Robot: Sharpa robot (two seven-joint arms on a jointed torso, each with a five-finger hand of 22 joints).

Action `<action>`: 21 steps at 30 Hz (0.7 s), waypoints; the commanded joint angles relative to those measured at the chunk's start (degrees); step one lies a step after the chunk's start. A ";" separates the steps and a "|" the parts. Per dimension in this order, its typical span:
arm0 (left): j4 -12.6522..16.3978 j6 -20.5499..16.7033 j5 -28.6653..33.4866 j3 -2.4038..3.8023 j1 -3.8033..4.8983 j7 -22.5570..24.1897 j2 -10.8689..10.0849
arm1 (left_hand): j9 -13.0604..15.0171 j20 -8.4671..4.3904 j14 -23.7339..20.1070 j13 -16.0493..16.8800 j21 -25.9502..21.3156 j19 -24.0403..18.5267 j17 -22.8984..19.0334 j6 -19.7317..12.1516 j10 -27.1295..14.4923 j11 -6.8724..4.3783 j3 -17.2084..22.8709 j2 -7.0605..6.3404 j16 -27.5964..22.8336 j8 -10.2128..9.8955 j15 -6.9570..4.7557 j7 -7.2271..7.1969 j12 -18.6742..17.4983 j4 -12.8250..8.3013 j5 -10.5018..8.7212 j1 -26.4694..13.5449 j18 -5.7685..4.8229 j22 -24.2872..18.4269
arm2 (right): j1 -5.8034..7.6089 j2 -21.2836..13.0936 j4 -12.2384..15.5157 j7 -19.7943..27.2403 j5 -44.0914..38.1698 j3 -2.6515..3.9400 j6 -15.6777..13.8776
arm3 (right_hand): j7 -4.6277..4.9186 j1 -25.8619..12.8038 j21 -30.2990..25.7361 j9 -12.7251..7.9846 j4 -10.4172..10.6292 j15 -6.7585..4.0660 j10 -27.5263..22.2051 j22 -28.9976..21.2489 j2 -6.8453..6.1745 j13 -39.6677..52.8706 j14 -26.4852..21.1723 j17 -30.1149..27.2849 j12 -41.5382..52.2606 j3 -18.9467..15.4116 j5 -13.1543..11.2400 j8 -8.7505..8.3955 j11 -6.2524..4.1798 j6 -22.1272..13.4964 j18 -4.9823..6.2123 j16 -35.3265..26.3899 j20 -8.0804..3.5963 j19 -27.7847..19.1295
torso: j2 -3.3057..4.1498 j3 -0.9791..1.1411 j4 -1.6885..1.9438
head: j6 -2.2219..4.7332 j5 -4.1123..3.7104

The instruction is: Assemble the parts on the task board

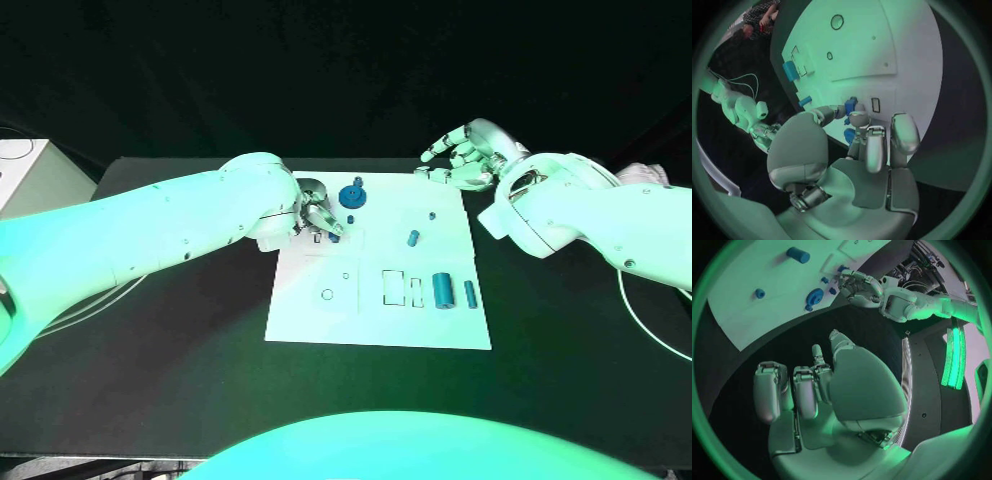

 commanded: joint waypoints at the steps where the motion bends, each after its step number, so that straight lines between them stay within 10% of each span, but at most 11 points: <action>1: 0.18 1.62 -0.62 -0.02 -0.05 0.78 0.00 | 8.61 0.09 6.06 -0.08 0.21 0.50 15.08 4.09 -0.10 -0.24 9.55 0.89 0.36 0.07 -0.50 -3.51 -0.23 -9.79 0.27 0.39 -0.80 0.07 | -0.02 0.03 -0.05 0.09 -0.55 0.02 0.71 | -0.17 -0.50 -0.33 0.08 -0.03 0.02 -0.31 8.24 -0.04 8.87 5.46 13.19 -0.16 0.29 0.31 0.21 -0.14 -0.42 0.08 -0.27 0.05 2.49 | -0.03 -0.01 0.03 | 0.00 0.01; 21: -0.05 3.03 -0.53 -0.02 -0.09 0.77 0.05 | 8.61 0.08 6.06 -0.09 0.20 0.51 15.08 4.08 -0.09 -0.24 9.50 0.81 0.36 0.05 -0.50 -3.52 -0.25 -9.86 0.21 0.39 -0.81 0.07 | -0.03 0.13 -0.21 -0.08 -0.55 0.02 0.84 | -0.17 -0.57 -0.42 0.08 -0.01 0.02 -0.30 8.16 -0.01 8.88 5.44 13.13 -0.15 0.32 0.33 0.24 -0.14 -0.44 0.10 -0.30 0.05 2.46 | 0.04 -0.02 0.06 | 0.00 -0.05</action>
